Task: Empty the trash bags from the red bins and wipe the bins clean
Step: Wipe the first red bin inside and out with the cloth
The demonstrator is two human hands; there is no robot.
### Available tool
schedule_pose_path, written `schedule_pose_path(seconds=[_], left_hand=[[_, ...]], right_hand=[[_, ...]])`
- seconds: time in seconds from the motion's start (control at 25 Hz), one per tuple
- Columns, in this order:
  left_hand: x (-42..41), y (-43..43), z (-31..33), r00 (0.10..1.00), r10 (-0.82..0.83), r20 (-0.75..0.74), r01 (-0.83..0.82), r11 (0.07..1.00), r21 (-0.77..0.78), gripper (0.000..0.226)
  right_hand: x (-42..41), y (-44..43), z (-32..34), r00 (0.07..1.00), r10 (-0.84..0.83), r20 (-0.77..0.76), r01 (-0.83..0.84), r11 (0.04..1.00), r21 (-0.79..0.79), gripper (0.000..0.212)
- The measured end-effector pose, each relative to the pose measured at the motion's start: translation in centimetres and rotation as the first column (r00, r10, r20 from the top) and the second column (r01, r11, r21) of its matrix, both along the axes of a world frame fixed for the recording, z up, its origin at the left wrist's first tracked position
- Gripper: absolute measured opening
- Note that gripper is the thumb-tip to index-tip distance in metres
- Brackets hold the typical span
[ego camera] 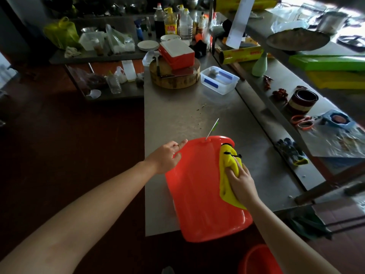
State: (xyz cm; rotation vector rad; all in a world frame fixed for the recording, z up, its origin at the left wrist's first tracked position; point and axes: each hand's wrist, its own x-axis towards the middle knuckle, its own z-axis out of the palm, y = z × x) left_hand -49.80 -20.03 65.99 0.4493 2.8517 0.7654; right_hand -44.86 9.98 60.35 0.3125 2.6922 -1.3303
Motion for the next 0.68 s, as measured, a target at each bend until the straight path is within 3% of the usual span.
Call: schedule_pose_path(seconds=[0.08, 0.16, 0.24, 0.36, 0.44, 0.52, 0.68], left_hand=[[-0.2, 0.3, 0.3, 0.998, 0.000, 0.060, -0.001, 1.000, 0.025, 0.052], [-0.2, 0.3, 0.5, 0.995, -0.002, 0.096, -0.003, 0.999, 0.051, 0.054], [-0.2, 0.1, 0.6, 0.991, 0.002, 0.134, -0.012, 0.997, 0.072, 0.059], [0.1, -0.1, 0.3, 0.980, 0.005, 0.199, -0.029, 0.992, 0.119, 0.065], [0.5, -0.3, -0.6, 0.979, -0.005, 0.204, -0.023, 0.991, 0.135, 0.064], [1.1, -0.6, -1.7, 0.988, -0.011, 0.153, -0.005, 0.995, 0.104, 0.063], [1.7, -0.3, -2.9, 0.995, -0.019, 0.099, 0.021, 1.000, -0.016, 0.072]], right_hand=[[0.4, -0.7, 0.2, 1.000, -0.008, -0.007, 0.009, 0.999, 0.039, 0.060], [1.4, -2.4, 0.6, 0.995, 0.057, -0.081, -0.036, 0.968, 0.247, 0.061], [2.8, -4.9, 0.9, 0.971, 0.188, -0.151, -0.091, 0.865, 0.493, 0.067], [4.4, -8.5, 0.4, 0.905, 0.400, -0.148, -0.201, 0.706, 0.679, 0.067], [4.7, -9.6, 0.1, 0.870, 0.472, -0.140, -0.242, 0.658, 0.714, 0.066], [4.4, -9.1, 0.0, 0.865, 0.475, -0.165, -0.232, 0.668, 0.707, 0.065], [4.2, -4.7, -0.1, 0.910, 0.344, -0.232, -0.161, 0.808, 0.567, 0.065]])
